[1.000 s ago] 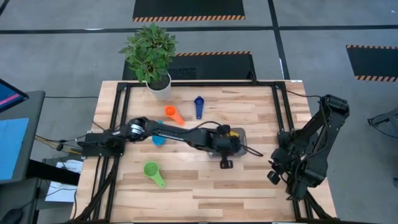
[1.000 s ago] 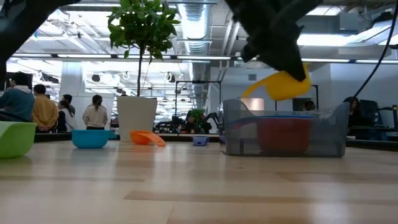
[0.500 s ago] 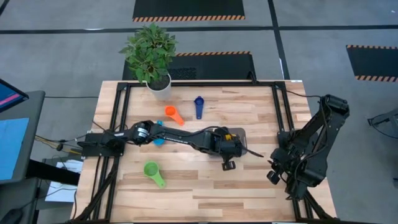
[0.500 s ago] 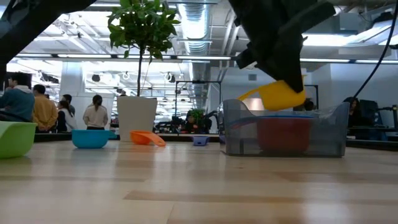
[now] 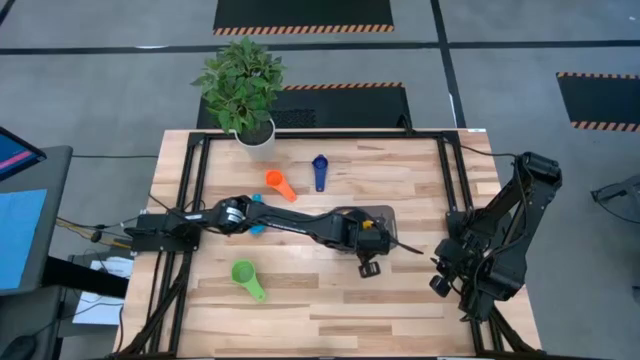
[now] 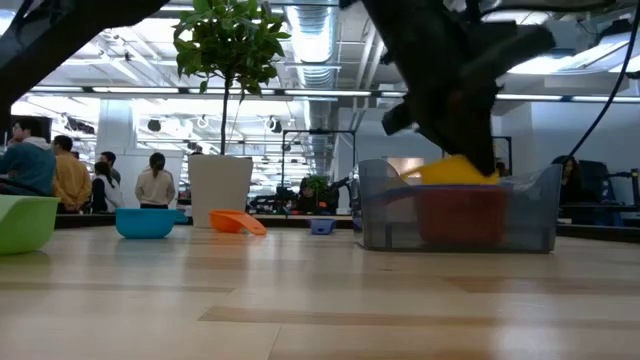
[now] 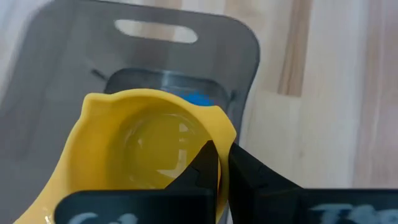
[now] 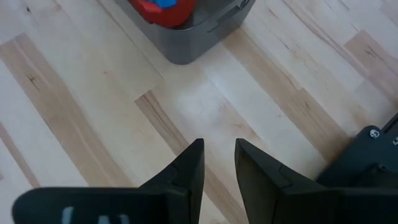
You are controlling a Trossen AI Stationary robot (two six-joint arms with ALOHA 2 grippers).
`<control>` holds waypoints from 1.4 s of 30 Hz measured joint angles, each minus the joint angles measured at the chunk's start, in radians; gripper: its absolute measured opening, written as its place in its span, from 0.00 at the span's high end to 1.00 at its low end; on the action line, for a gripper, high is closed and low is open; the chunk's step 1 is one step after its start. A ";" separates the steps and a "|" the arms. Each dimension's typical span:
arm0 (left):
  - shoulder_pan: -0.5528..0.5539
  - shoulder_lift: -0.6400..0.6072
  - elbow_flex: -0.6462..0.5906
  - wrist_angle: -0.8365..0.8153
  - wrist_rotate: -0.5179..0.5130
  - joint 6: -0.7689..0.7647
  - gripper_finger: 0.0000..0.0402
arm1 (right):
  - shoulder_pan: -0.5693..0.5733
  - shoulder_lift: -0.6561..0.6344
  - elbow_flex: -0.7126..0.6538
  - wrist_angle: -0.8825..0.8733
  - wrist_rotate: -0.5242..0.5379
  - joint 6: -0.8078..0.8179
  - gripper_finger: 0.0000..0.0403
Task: Nest measuring cups in basket
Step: Stack the yellow measuring cup on top of the blue measuring cup in the black bin
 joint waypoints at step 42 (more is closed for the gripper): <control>-0.140 -0.340 -0.170 -0.711 -0.125 -0.100 0.82 | -0.056 0.000 -0.012 0.054 0.119 0.013 0.72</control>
